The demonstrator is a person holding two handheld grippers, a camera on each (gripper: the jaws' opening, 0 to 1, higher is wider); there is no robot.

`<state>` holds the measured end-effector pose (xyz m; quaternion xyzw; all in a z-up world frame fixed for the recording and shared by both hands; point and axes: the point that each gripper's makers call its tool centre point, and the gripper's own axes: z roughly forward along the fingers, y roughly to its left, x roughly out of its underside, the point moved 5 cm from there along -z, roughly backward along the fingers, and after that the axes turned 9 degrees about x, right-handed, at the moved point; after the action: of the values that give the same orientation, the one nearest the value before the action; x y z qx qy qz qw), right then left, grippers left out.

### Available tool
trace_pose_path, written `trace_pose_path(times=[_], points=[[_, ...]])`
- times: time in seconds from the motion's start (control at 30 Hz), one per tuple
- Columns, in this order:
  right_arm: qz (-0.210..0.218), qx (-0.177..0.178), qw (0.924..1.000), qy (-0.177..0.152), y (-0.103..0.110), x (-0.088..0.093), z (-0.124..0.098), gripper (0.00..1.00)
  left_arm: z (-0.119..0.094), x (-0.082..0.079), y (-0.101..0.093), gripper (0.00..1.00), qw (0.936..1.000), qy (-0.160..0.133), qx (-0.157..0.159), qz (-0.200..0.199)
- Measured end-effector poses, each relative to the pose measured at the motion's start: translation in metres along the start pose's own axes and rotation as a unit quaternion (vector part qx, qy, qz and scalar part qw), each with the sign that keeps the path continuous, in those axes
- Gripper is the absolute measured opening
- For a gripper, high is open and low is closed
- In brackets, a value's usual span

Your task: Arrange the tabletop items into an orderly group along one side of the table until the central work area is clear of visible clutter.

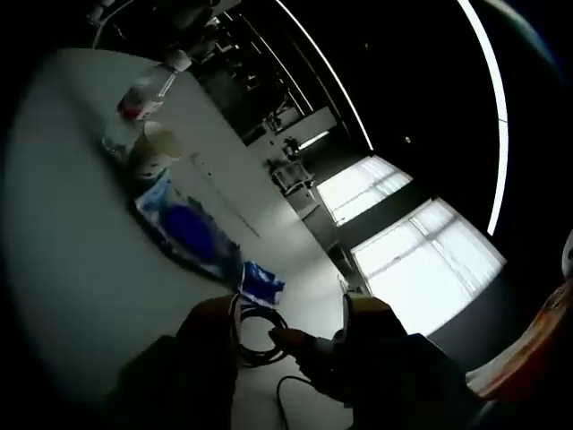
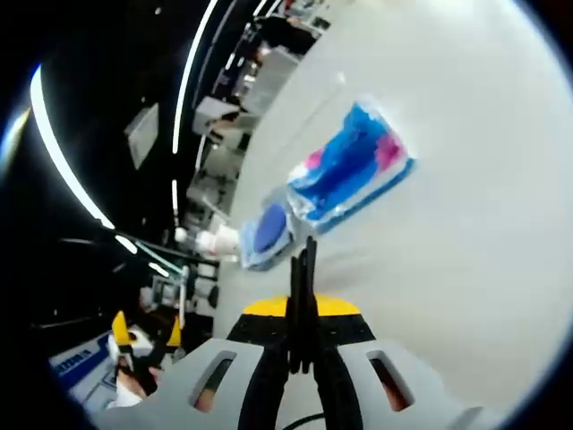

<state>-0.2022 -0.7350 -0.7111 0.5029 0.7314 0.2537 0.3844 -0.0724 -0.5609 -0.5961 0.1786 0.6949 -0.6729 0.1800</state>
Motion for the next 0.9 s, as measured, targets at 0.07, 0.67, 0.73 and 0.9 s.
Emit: trace_pose_path(times=[0.07, 0.67, 0.73, 0.9], points=[[-0.013, 0.025, 0.9996, 0.001, -0.007, 0.000, 0.000, 0.07, 0.002, 0.001, -0.001, 0.47, 1.0000, 0.004, 0.004, 0.000], [-0.085, 0.095, 0.9917, -0.015, -0.035, -0.008, -0.011, 0.18, 0.000, 0.007, 0.010, 0.49, 0.9998, 0.019, -0.003, -0.006], [-0.105, 0.099, 0.9894, -0.015, -0.035, -0.008, -0.013, 0.20, 0.000, 0.009, 0.011, 0.52, 0.9997, 0.023, -0.006, -0.003], [-0.152, 0.108, 0.9821, -0.028, -0.030, -0.010, -0.023, 0.31, -0.003, 0.014, 0.019, 0.65, 0.9983, 0.046, -0.031, 0.015]])
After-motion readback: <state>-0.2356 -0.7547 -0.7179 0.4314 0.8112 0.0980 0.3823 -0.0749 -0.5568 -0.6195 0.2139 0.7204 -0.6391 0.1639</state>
